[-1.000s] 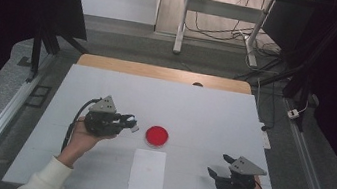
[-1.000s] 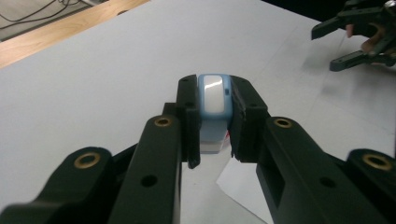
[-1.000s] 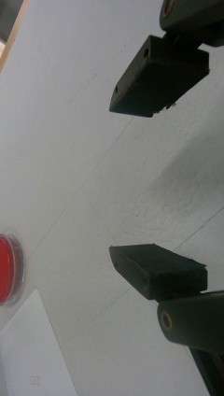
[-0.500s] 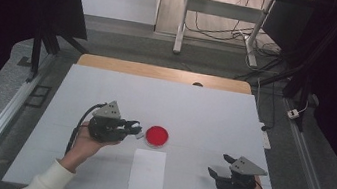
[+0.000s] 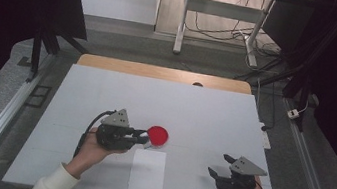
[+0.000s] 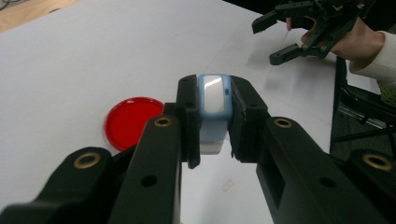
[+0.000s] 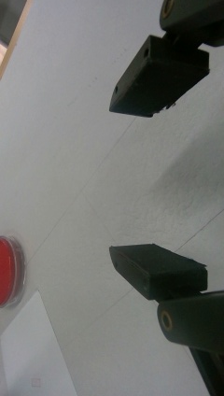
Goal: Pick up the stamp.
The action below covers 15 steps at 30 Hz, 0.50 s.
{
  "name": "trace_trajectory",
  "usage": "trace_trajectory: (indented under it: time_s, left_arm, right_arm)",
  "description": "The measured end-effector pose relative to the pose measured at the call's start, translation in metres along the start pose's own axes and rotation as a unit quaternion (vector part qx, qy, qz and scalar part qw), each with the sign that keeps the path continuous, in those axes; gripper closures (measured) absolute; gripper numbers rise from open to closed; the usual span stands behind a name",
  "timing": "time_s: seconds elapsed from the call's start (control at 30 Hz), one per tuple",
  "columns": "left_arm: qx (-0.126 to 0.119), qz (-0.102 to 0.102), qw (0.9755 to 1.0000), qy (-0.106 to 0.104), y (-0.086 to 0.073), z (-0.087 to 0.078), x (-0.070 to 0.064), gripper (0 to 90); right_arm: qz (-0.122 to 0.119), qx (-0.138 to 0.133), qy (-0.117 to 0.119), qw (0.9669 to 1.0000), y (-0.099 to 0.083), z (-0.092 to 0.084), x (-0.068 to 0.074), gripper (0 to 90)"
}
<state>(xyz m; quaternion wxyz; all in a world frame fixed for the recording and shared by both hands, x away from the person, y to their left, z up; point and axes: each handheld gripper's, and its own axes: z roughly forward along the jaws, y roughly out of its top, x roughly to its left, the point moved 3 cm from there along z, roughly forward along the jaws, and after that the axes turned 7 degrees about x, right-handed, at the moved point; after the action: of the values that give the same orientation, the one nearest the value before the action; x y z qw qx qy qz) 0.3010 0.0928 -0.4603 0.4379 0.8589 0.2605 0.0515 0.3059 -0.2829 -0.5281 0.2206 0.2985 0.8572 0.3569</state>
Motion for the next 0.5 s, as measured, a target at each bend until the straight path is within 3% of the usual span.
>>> trace_trajectory:
  time_s: [0.37,0.5]
  left_arm:
    - [0.011,0.009,0.9997,-0.022,0.001,0.013,-0.014,75.6]
    - [0.015,0.01,0.9996,-0.021,0.001,0.016,-0.015,75.6]
  right_arm:
    - [-0.001,-0.001,0.0,1.0,0.0,0.0,0.0,25.1]
    - [-0.002,-0.002,-0.001,1.0,0.001,0.0,0.001,25.1]
